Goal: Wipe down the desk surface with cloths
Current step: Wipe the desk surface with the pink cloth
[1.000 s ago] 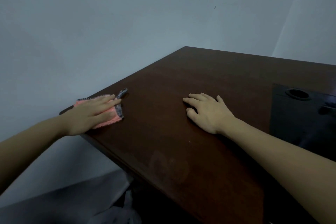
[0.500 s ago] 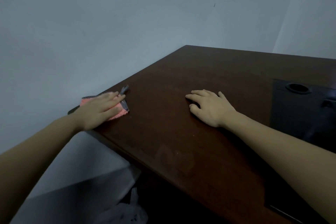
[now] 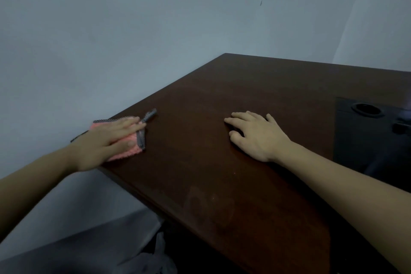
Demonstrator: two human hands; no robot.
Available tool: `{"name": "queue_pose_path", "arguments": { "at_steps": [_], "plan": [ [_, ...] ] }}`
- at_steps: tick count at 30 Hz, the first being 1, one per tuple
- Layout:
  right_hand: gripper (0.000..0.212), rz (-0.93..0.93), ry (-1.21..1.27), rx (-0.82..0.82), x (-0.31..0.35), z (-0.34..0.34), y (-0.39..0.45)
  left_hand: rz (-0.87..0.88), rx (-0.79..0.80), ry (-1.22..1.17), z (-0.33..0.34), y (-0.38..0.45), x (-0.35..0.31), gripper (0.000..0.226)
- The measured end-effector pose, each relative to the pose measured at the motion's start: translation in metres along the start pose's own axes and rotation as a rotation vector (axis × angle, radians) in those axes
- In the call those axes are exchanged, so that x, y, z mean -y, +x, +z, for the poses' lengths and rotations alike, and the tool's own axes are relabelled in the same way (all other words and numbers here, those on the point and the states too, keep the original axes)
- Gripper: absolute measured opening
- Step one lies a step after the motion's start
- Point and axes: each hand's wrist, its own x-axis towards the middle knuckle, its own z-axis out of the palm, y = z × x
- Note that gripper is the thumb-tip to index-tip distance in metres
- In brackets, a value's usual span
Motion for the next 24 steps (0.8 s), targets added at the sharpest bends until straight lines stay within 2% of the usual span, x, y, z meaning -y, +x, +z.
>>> {"name": "queue_pose_path", "arguments": {
  "at_steps": [2,5,7,11,19,24],
  "plan": [
    [0.053,-0.004,0.008,-0.008,-0.001,-0.001,0.003,-0.067,-0.008,-0.019,-0.005,0.008,0.014,0.059],
    [0.052,-0.008,0.022,-0.019,-0.001,-0.001,0.004,-0.110,-0.024,-0.006,-0.008,0.015,0.017,0.082],
    [0.052,-0.009,0.021,-0.020,-0.001,-0.001,0.003,-0.114,-0.019,0.033,-0.005,0.014,0.011,0.085],
    [0.052,-0.009,0.025,-0.020,0.001,-0.002,0.001,-0.107,0.000,0.091,0.005,0.003,-0.008,0.081],
    [0.050,-0.015,0.057,-0.016,0.001,-0.004,-0.005,0.142,0.057,0.194,0.043,-0.021,-0.115,0.063],
    [0.045,-0.049,0.111,-0.149,-0.004,-0.010,-0.012,0.102,0.085,0.136,0.034,-0.008,-0.118,0.062]
  ]
}}
